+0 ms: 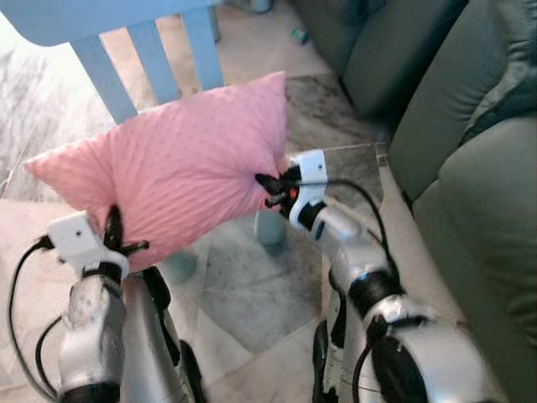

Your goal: Move the pillow to the sofa

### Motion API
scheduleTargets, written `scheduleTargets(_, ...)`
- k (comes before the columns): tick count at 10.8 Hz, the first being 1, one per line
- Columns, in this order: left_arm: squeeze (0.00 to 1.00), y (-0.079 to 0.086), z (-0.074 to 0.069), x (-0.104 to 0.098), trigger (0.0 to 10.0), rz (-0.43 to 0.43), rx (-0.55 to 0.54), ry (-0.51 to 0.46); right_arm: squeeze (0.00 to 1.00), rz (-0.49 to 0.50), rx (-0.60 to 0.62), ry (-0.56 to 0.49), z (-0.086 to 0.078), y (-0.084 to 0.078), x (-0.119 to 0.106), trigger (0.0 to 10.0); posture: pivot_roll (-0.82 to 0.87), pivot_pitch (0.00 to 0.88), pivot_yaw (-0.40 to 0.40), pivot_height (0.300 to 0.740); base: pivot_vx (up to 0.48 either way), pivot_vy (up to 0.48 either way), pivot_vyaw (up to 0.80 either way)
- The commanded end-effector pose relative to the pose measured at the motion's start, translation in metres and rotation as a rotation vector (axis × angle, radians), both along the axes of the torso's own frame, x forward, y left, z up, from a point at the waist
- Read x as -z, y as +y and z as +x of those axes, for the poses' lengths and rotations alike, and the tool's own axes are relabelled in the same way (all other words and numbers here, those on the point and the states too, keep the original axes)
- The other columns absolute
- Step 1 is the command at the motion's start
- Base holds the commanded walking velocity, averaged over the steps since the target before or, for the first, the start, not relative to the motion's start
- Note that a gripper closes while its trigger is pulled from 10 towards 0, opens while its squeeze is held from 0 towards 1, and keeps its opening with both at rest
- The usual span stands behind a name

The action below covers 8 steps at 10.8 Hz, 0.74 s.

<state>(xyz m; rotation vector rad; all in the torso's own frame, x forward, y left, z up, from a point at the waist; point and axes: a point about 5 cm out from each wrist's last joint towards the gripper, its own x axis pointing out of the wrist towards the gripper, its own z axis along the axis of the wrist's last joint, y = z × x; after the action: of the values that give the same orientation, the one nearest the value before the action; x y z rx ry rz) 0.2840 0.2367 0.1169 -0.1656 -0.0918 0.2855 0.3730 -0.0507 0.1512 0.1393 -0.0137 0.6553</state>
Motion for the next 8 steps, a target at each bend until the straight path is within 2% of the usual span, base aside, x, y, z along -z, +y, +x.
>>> scheduleTargets(1, 0.0, 0.003, -0.008, 0.001, 0.0, 0.031, -0.039, 0.002, 0.0, 0.022, 0.029, -0.011, -0.003, -0.003, 0.002, 0.0, -0.11, 0.185, -0.013, 0.401, 0.0, 0.0, 0.0)
scheduleTargets(3, 0.0, -0.005, -0.009, -0.012, 0.0, 0.088, -0.013, -0.047, 0.0, 0.032, 0.053, -0.033, -0.004, -0.008, 0.0, 0.0, -0.11, 0.145, -0.006, 0.401, 0.0, 0.0, 0.0)
scheduleTargets(5, 0.0, -0.007, -0.02, -0.023, 0.0, 0.123, -0.036, -0.093, 0.0, 0.022, 0.108, -0.108, -0.008, -0.02, -0.007, 0.0, -0.11, 0.108, 0.002, 0.401, 0.0, 0.0, 0.0)
scheduleTargets(8, 0.0, -0.016, -0.03, -0.021, 0.0, 0.112, -0.05, -0.083, 0.0, -0.068, 0.208, -0.195, -0.015, -0.039, -0.008, 0.0, -0.12, 0.057, 0.011, 0.401, 0.0, 0.0, 0.0)
